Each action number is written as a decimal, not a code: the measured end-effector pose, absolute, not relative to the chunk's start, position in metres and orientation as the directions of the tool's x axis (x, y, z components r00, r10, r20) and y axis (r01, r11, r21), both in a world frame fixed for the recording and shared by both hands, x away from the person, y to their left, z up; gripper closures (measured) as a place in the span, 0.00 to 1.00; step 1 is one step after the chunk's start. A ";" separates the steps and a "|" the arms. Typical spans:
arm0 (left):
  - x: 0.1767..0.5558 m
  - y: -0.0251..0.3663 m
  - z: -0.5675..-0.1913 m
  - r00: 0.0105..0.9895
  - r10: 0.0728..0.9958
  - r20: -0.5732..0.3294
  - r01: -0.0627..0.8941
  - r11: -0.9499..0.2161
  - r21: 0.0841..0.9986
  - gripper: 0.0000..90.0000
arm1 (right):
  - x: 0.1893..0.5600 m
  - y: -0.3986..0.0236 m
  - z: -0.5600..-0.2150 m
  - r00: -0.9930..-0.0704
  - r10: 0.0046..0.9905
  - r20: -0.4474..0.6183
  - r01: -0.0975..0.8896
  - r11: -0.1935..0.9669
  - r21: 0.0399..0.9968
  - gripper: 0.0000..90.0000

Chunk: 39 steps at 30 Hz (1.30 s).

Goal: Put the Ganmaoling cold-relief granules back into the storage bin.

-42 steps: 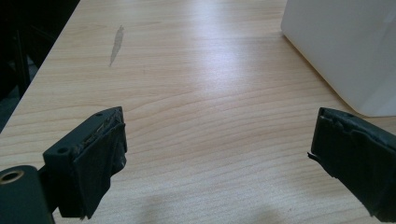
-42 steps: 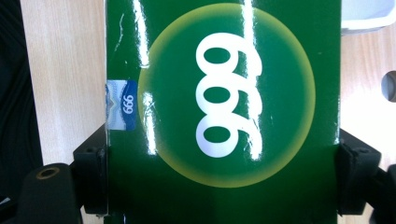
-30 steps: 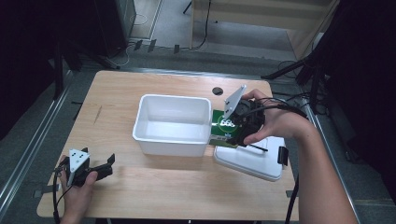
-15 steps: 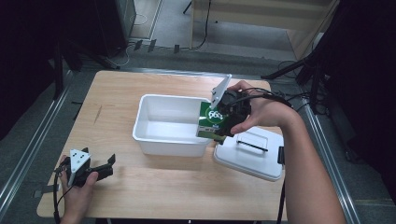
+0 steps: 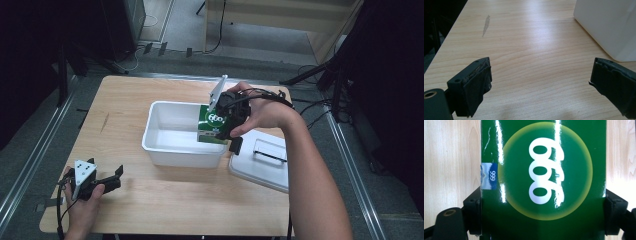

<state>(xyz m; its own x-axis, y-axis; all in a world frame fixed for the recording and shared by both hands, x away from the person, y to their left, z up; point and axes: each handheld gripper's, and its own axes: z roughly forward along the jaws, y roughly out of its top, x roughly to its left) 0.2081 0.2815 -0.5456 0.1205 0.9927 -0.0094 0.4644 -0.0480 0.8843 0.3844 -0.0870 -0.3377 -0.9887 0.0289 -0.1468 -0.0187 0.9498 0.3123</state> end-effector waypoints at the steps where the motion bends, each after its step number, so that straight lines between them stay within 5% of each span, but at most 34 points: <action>1: 0.208 0.281 -0.546 0.120 0.993 -0.010 0.465 -0.047 0.884 0.05 | 0.386 -0.085 -0.339 -0.989 0.024 -0.147 -0.024 0.949 0.313 0.18; 39: 0.208 0.282 -0.545 0.119 0.993 -0.011 0.470 -0.047 0.882 0.05 | 0.408 -0.070 -0.389 -0.988 -0.004 -0.157 -0.048 0.961 0.274 0.18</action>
<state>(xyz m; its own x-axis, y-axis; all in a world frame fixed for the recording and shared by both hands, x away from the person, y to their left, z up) 0.2076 0.2818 -0.5455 0.1192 0.9928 -0.0105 0.4697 -0.0470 0.8816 0.4082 -0.0701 -0.3892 -0.9876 -0.0043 -0.1571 -0.0477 0.9607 0.2736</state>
